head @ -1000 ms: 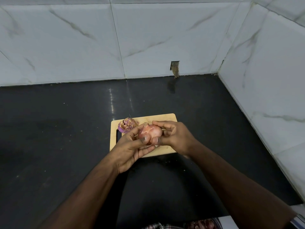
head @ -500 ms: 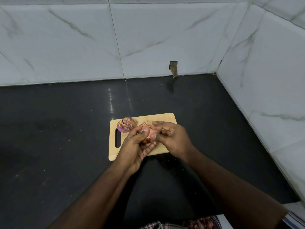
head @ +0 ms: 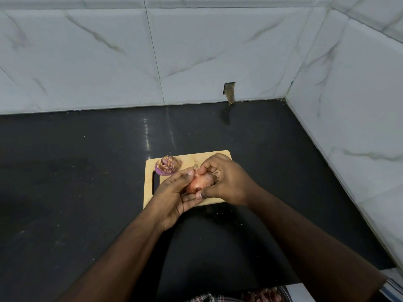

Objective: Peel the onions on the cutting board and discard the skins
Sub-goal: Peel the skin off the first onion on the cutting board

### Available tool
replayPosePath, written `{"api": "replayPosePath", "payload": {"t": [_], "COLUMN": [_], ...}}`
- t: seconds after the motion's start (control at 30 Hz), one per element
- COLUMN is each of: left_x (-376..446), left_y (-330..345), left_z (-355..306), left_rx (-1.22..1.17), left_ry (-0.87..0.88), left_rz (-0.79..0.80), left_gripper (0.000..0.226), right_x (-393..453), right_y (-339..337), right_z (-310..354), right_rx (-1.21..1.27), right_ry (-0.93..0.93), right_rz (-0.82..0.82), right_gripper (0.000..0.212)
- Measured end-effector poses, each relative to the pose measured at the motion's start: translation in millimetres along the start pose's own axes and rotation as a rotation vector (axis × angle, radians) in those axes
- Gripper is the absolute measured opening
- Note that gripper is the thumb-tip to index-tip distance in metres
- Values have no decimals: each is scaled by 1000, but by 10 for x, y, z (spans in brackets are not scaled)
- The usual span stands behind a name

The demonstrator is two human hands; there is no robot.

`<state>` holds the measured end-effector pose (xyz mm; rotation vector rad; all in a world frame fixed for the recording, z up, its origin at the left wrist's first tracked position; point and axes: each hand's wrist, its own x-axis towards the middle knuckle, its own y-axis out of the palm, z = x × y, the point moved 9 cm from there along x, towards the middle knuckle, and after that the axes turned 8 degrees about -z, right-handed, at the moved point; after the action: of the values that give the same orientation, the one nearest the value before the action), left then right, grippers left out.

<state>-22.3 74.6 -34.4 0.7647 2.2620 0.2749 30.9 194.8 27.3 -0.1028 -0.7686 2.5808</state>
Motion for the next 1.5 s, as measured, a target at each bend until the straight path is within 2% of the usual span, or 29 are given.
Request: {"api": "replayPosePath", "payload": {"t": [0.1, 0.17, 0.33, 0.43, 0.9, 1.07, 1.23, 1.3, 1.4, 1.5], "left_x": [-12, -11, 14, 25, 9, 14, 41, 40, 27, 13], "left_y": [16, 23, 19, 16, 37, 31, 25, 18, 11, -23], "left_z": [-9, -31, -95, -128, -96, -86, -116, -118, -109, -91], "left_rx": [41, 65, 69, 88, 127, 90, 70, 41, -10, -62], "left_ry": [23, 40, 56, 70, 60, 39, 28, 16, -13, -38], "left_rz": [-5, -11, -30, -35, -36, -54, -75, -78, -85, -106], "left_gripper": [35, 29, 21, 20, 23, 20, 19, 19, 21, 25], "right_x": [33, 51, 66, 60, 53, 69, 65, 66, 62, 38], "right_y": [46, 61, 37, 40, 71, 44, 13, -17, -108, -144], "right_z": [-21, -22, 26, 103, 27, 15, 87, 100, 65, -11], "right_rx": [-112, -145, -90, -66, -54, -41, -35, -24, -16, -50], "right_ry": [27, 29, -25, -97, -58, -55, -136, -166, -184, -167], "right_rz": [104, 138, 74, 55, 123, 97, 49, 30, -42, -48], "right_gripper": [48, 46, 36, 41, 40, 37, 46, 39, 17, 13]}}
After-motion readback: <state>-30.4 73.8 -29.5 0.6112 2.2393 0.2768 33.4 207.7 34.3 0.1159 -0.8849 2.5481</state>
